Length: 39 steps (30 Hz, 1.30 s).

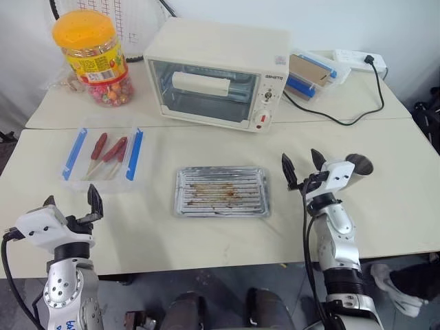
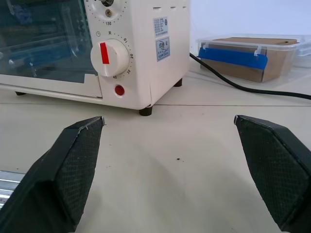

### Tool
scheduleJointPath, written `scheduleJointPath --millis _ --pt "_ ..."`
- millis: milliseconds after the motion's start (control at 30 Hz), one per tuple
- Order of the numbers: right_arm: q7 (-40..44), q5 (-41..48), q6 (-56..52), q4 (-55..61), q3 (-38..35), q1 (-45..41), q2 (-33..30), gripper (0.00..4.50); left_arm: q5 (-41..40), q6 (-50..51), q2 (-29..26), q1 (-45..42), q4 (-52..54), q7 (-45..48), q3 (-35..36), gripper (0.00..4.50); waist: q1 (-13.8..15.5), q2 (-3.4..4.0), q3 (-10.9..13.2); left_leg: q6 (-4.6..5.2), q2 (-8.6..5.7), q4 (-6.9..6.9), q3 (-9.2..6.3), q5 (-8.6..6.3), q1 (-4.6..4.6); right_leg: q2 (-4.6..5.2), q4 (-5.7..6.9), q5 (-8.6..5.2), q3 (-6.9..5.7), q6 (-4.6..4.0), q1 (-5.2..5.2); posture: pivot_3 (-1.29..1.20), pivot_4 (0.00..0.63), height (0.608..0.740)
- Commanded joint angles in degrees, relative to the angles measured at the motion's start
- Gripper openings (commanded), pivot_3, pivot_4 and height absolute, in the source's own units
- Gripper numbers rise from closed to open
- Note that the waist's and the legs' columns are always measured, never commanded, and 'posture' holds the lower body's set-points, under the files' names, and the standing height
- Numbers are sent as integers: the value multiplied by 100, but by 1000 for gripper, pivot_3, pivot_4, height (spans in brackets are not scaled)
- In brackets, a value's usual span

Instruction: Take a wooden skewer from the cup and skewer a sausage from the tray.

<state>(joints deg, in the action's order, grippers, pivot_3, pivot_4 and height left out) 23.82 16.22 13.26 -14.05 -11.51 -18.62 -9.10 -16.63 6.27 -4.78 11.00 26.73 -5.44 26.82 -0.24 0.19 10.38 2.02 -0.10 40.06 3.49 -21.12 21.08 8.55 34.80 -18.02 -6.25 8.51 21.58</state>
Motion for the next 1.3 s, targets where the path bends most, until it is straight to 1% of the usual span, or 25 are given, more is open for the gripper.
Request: scheduleJointPath --millis 33,100,133,267,433,567,767,967,1200,1300 --pt "134 127 27 50 17 -119 -63 4500 -19 -111 43 0 325 -57 30 4489 -2 0 0 0 0 1 0 0 0 0 0 0 0 0 0 0 150 740" --pt "211 176 -26 81 42 -102 -57 4500 250 -82 13 75 304 -201 63 4489 -2 0 0 0 0 0 1 0 0 0 0 0 0 0 0 0 150 740" --pt "262 221 -66 128 52 -78 -59 4500 258 -99 14 81 286 -189 53 4489 -2 0 0 0 1 0 -2 0 0 0 0 0 0 0 0 0 150 740" --pt "355 197 -9 134 89 2 -62 4500 164 -161 -100 78 208 86 -35 4489 6 0 0 0 0 0 -2 0 2 0 -1 0 -1 0 0 0 150 740" --pt "157 177 -14 169 5 -47 -51 4500 -113 56 160 -17 238 -188 68 4489 4 0 0 0 0 0 -2 0 1 1 0 0 0 0 0 0 150 740" --pt "197 192 -120 355 82 108 -71 4500 65 63 110 -40 248 -90 -131 4489 9 0 0 0 0 0 -2 0 1 1 -1 0 -1 0 0 0 150 740" --pt "189 162 -190 593 122 253 -101 4500 107 -18 96 57 274 24 -195 4489 4 0 0 0 0 0 -2 0 2 0 -2 0 -1 0 0 0 150 740" --pt "274 137 -396 875 243 277 -265 4500 158 66 158 23 410 -81 -287 4489 14 0 0 0 0 0 -2 0 3 1 -2 0 0 0 0 0 150 740" --pt "336 189 -697 1174 294 451 -369 4500 -39 153 274 -119 271 -423 62 4489 11 -1 0 0 0 0 -2 0 2 1 -2 0 -1 0 0 0 150 740" --pt "388 179 -759 1268 256 573 -473 4500 64 290 91 105 400 -236 -7 4489 11 -1 0 0 0 0 -2 0 2 1 -3 0 -1 0 0 0 150 740"
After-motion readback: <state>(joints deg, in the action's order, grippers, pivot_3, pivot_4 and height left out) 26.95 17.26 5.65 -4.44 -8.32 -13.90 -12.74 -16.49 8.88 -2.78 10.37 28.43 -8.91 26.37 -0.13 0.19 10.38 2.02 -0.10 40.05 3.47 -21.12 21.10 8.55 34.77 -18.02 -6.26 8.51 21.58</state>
